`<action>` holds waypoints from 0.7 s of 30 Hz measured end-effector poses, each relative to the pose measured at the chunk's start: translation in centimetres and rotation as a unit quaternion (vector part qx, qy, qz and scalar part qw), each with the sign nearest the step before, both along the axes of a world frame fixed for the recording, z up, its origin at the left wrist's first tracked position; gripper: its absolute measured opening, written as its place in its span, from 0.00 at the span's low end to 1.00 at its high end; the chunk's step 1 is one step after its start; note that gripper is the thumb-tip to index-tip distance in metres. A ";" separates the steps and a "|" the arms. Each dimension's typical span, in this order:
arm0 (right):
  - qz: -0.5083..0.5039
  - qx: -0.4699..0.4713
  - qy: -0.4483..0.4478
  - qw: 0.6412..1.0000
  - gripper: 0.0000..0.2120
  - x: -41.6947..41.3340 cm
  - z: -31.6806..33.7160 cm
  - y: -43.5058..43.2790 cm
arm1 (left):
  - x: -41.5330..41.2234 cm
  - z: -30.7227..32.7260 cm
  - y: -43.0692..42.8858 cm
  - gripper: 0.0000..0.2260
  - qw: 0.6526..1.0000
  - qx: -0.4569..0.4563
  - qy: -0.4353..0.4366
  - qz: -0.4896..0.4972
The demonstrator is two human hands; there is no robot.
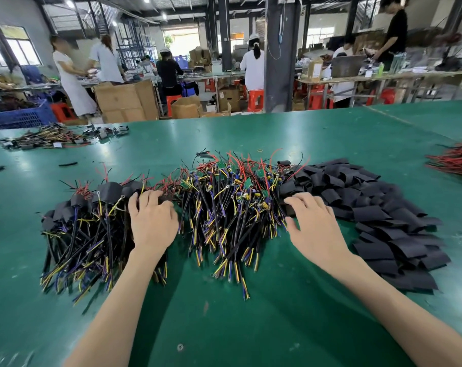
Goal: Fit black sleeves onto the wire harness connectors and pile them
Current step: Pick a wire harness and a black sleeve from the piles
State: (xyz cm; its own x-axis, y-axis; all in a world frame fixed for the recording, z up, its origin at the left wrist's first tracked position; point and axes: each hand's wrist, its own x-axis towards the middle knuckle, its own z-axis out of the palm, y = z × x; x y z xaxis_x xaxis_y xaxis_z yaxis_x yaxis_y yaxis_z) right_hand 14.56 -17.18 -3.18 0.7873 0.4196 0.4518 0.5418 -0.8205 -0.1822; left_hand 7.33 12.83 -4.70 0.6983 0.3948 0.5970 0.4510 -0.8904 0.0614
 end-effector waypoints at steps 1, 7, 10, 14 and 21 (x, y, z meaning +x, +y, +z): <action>-0.020 -0.010 -0.003 1.000 0.17 0.1 0.0 -0.1 | 0.2 0.0 -0.2 0.08 1.000 0.004 -0.008 -0.009; -0.120 -0.078 0.052 0.988 0.19 0.9 -0.2 -0.9 | 0.9 0.7 -0.9 0.11 0.996 -0.079 0.011 -0.042; -0.137 -0.074 0.077 0.985 0.18 1.3 0.0 -1.2 | 0.8 2.1 -1.6 0.09 0.989 -0.137 -0.036 -0.043; -0.151 -0.084 0.090 0.981 0.16 1.4 0.2 -1.3 | 0.1 4.2 -1.9 0.08 0.947 -0.293 0.023 -0.128; -0.162 -0.102 0.093 0.977 0.17 1.7 -0.1 -1.5 | -0.4 5.6 -0.3 0.12 0.887 -0.407 0.190 -0.110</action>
